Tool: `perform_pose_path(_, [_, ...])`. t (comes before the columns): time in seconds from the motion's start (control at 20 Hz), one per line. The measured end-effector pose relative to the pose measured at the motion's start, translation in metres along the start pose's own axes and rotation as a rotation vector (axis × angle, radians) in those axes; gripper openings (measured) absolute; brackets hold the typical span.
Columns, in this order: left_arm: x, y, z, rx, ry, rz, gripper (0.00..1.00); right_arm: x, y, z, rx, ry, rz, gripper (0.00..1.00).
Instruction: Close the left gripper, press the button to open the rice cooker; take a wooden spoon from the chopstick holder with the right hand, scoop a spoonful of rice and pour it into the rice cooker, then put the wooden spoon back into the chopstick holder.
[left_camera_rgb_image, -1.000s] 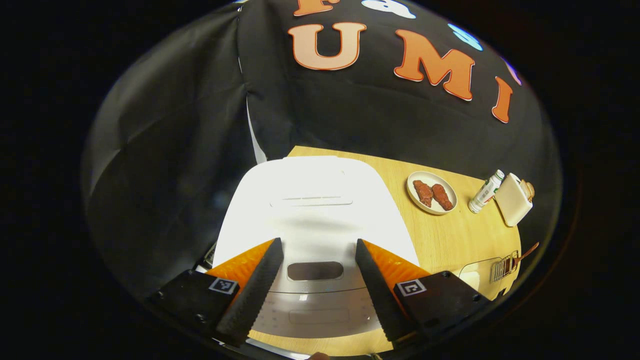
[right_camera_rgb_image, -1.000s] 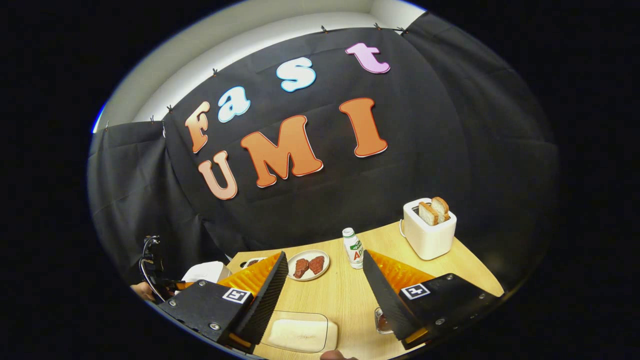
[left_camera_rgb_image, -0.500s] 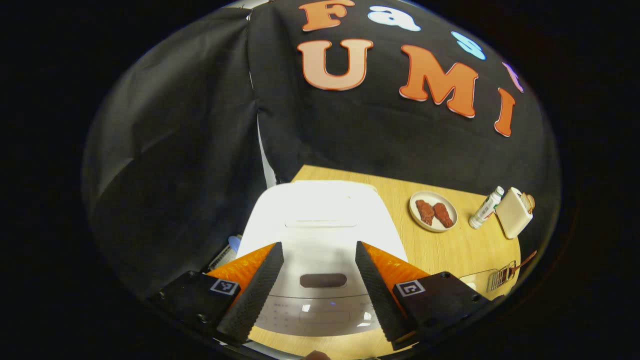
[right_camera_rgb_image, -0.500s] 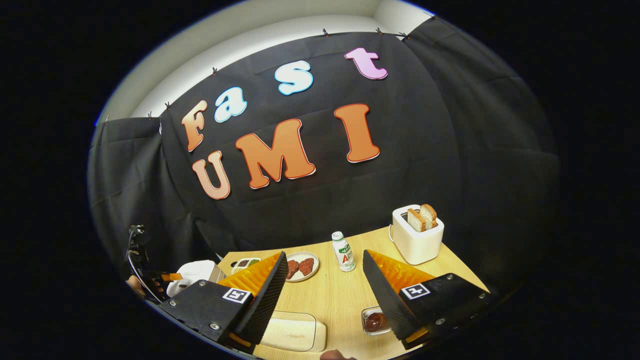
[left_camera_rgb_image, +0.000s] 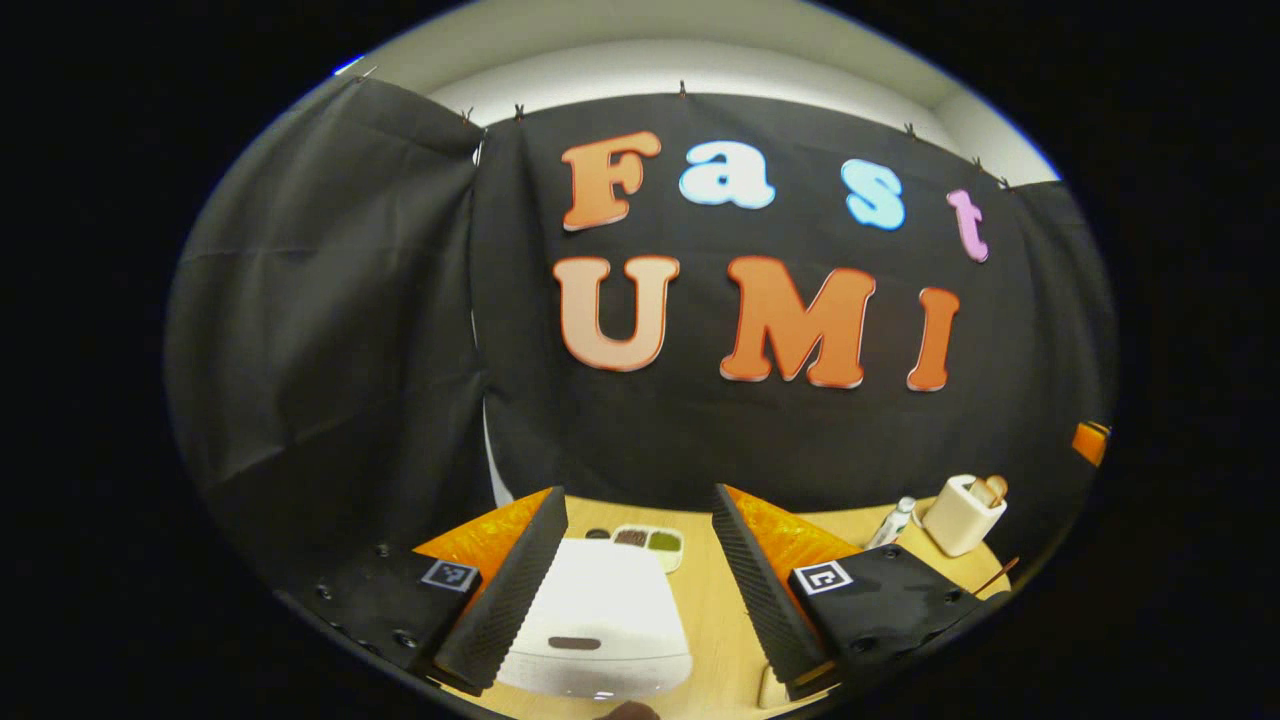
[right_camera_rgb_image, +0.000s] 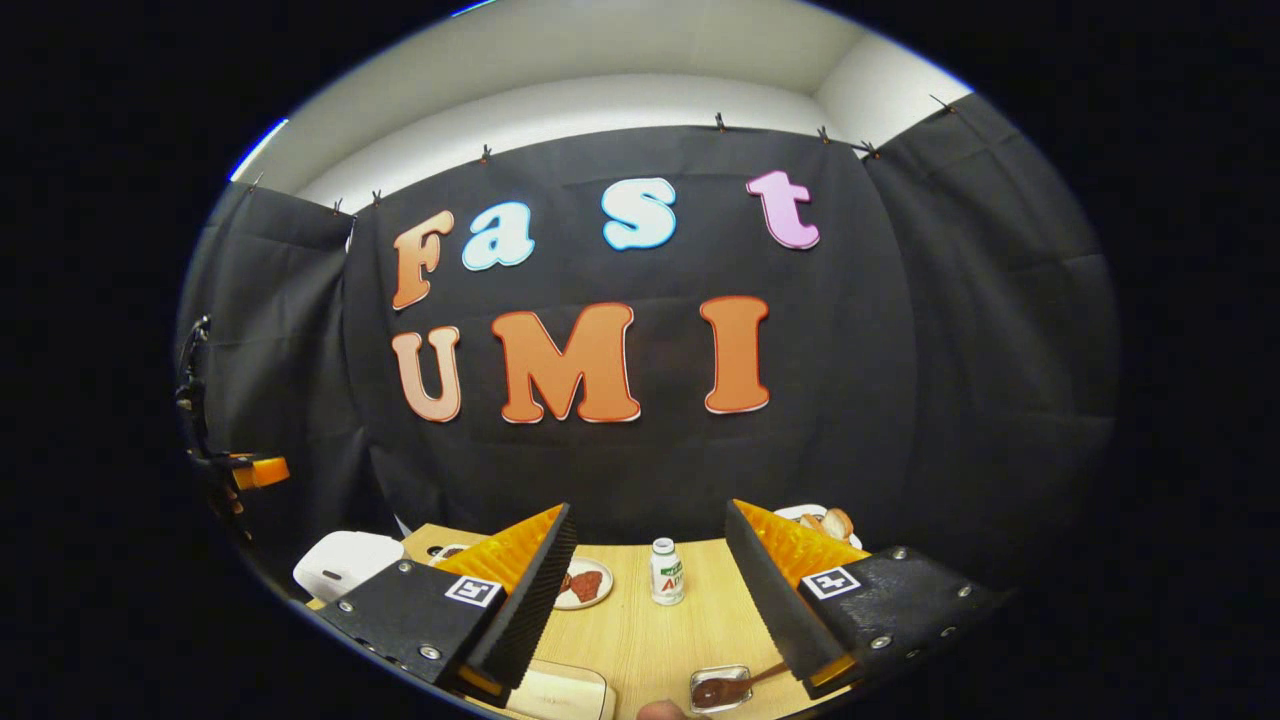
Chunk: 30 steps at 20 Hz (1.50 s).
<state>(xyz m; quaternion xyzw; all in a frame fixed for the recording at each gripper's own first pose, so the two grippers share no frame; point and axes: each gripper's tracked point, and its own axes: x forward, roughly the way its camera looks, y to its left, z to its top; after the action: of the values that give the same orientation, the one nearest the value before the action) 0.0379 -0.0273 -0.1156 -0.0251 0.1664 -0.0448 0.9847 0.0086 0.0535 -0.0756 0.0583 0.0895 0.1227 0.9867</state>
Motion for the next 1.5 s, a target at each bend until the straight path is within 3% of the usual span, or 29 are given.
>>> perform_pose_path(0.25, [-0.041,-0.027,0.065,-0.021,-0.197,-0.016,0.99,-0.004,0.028,0.030,-0.066,-0.125,0.022,0.94])
perform_pose_path(0.6, [-0.075,-0.043,0.093,0.036,-0.342,0.014,1.00,0.003,0.063,0.058,-0.093,-0.241,0.108,0.94])
perform_pose_path(1.05, [-0.080,-0.032,0.090,0.040,-0.346,0.035,0.99,0.015,0.078,0.049,-0.083,-0.199,0.147,0.94])
perform_pose_path(1.4, [-0.072,-0.025,0.089,0.033,-0.346,0.041,0.99,0.012,0.067,0.042,-0.080,-0.175,0.101,0.95])
perform_pose_path(1.45, [-0.071,-0.024,0.088,0.031,-0.346,0.045,0.99,0.013,0.064,0.041,-0.076,-0.172,0.092,1.00])
perform_pose_path(1.5, [-0.071,-0.021,0.088,0.039,-0.352,0.051,1.00,0.013,0.060,0.042,-0.074,-0.171,0.080,0.95])
